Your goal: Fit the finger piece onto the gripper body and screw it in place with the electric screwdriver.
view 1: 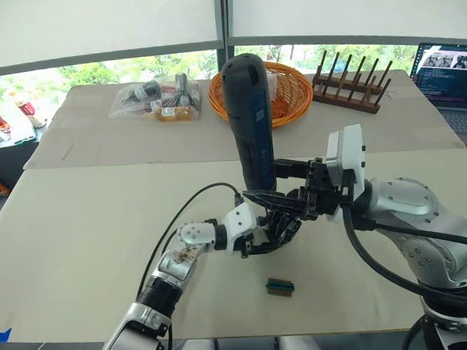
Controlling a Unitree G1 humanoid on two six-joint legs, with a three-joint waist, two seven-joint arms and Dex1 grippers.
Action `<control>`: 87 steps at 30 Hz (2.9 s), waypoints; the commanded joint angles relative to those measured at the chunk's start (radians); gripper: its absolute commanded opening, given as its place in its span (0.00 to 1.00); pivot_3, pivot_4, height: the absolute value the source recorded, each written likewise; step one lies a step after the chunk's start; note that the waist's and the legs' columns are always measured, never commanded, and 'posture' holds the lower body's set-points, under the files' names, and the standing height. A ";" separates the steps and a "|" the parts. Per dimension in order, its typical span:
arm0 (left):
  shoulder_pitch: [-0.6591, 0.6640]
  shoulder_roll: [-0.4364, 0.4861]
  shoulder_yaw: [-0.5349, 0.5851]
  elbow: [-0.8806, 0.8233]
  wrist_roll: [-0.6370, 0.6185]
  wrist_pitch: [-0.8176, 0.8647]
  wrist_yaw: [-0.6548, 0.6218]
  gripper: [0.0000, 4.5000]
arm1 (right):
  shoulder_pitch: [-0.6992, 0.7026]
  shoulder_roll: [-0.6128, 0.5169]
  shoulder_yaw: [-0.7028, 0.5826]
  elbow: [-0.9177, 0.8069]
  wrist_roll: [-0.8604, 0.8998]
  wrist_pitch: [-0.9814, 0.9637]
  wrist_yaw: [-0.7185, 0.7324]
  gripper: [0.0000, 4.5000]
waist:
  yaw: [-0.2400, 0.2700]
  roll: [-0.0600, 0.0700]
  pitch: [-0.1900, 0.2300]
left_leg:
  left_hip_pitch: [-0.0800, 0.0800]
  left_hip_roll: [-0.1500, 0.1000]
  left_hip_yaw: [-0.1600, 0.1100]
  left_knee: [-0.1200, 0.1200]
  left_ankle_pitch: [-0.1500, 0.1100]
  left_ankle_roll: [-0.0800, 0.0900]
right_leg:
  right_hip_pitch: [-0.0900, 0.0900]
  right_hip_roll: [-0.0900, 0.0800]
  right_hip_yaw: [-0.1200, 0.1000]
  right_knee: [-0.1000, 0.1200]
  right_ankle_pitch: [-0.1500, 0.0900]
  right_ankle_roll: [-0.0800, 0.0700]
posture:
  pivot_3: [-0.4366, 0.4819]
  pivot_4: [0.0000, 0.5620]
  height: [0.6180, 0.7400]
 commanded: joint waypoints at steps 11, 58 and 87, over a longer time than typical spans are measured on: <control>-0.006 0.002 0.006 -0.018 -0.009 -0.010 -0.006 0.51 | 0.034 0.005 -0.009 -0.018 0.017 -0.023 0.002 0.43 | 0.000 0.000 0.000 | 0.000 0.000 0.000 0.000 0.000 0.000 | 0.000 0.000 0.000 0.000 0.000 0.000 | 0.48 0.27 1.00; -0.037 -0.006 0.009 0.012 -0.008 -0.016 -0.020 0.51 | 0.078 0.001 -0.028 0.006 -0.002 -0.100 0.062 0.43 | 0.002 0.000 0.000 | 0.000 0.000 0.000 0.000 0.000 0.000 | 0.001 0.000 0.000 0.000 0.000 0.000 | 0.48 0.27 1.00; -0.039 -0.006 0.012 0.014 -0.010 -0.017 -0.021 0.51 | 0.046 -0.082 0.018 0.074 0.001 -0.066 0.152 0.43 | 0.004 0.000 0.000 | 0.004 0.000 0.000 0.000 0.000 0.000 | 0.005 0.000 0.000 -0.002 0.000 0.000 | 0.48 0.27 1.00</control>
